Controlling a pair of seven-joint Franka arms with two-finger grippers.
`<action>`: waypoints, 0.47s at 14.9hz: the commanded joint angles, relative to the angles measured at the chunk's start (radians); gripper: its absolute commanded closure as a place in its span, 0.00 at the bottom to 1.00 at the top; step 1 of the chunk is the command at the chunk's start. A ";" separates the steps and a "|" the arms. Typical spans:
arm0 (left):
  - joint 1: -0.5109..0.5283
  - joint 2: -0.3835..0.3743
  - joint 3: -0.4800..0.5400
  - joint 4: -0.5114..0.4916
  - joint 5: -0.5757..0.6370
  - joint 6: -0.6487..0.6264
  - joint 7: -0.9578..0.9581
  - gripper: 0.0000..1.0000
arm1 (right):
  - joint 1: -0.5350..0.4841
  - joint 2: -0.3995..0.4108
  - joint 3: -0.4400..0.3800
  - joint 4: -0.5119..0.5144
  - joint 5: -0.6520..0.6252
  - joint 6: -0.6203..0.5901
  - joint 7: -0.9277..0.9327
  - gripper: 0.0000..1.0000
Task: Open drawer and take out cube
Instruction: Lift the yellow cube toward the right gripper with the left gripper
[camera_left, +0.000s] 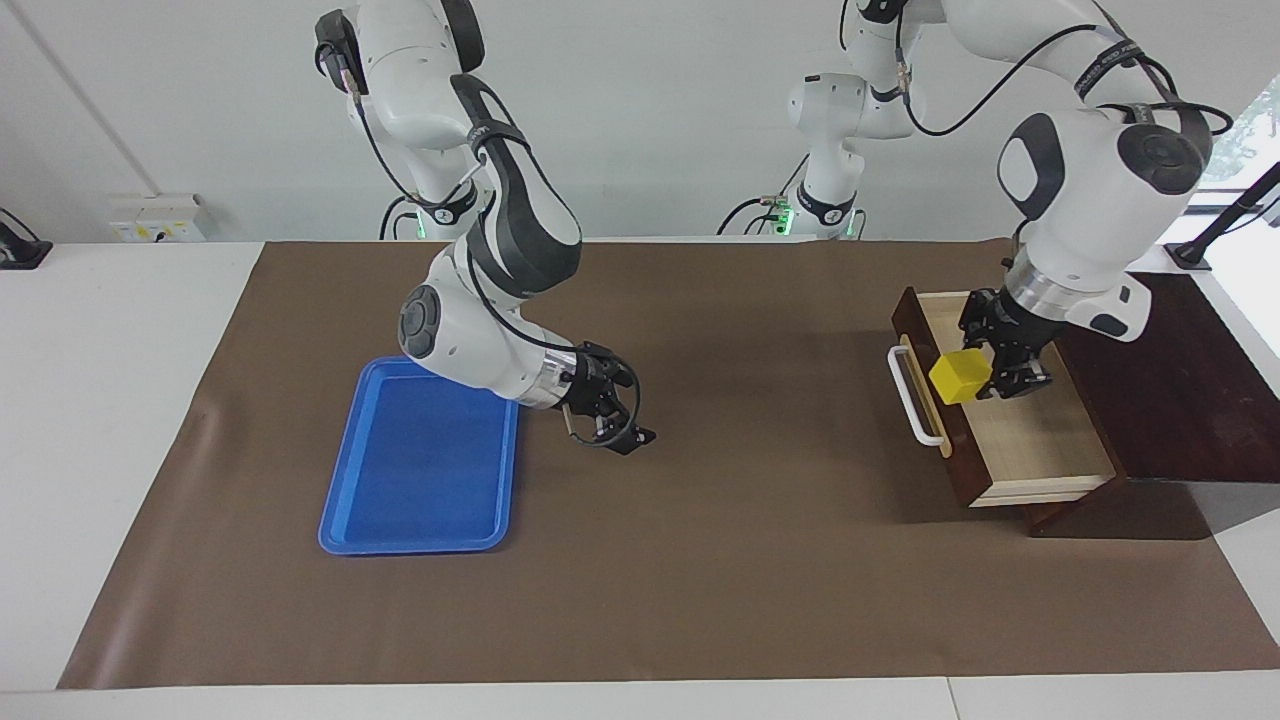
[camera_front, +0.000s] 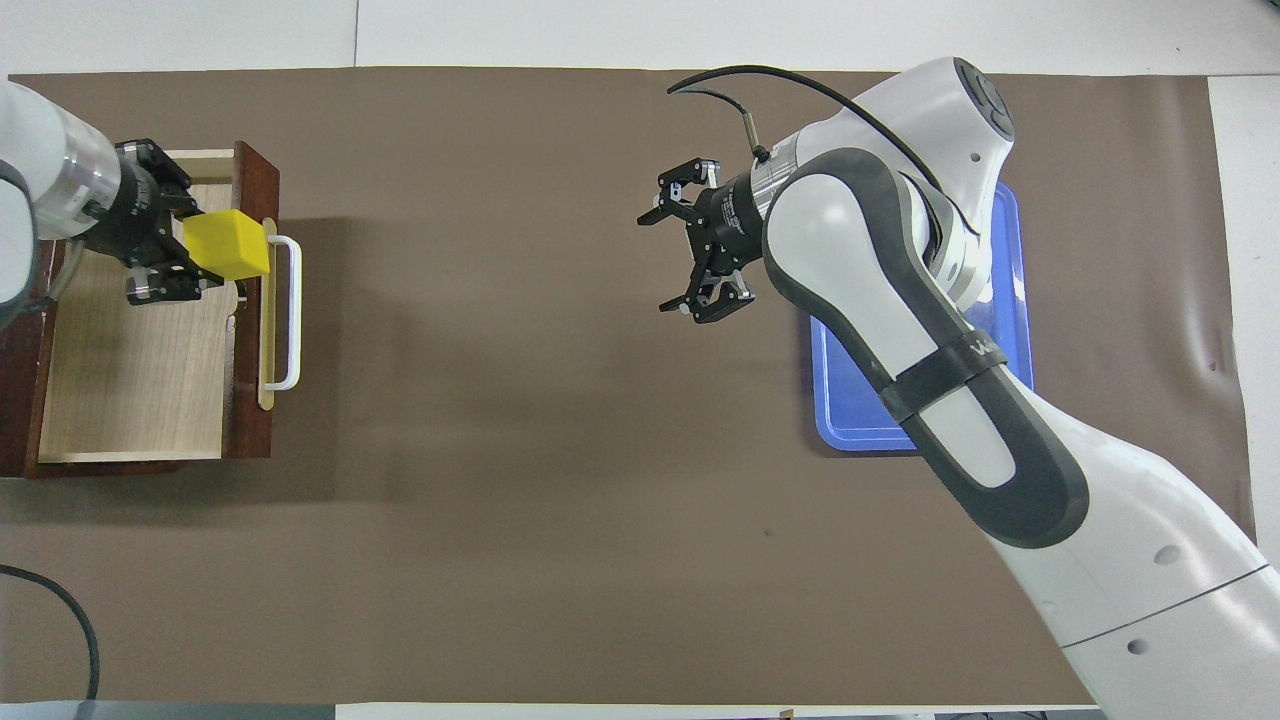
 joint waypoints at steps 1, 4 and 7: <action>-0.090 0.015 0.014 0.030 -0.001 -0.017 -0.145 1.00 | -0.009 0.001 0.004 -0.003 -0.015 -0.007 -0.023 0.00; -0.171 0.014 0.014 0.021 -0.005 0.005 -0.261 1.00 | -0.009 0.001 0.004 -0.003 -0.015 -0.008 -0.023 0.00; -0.240 0.014 0.012 0.024 -0.013 0.011 -0.330 1.00 | -0.009 0.001 0.002 -0.003 -0.015 -0.008 -0.023 0.00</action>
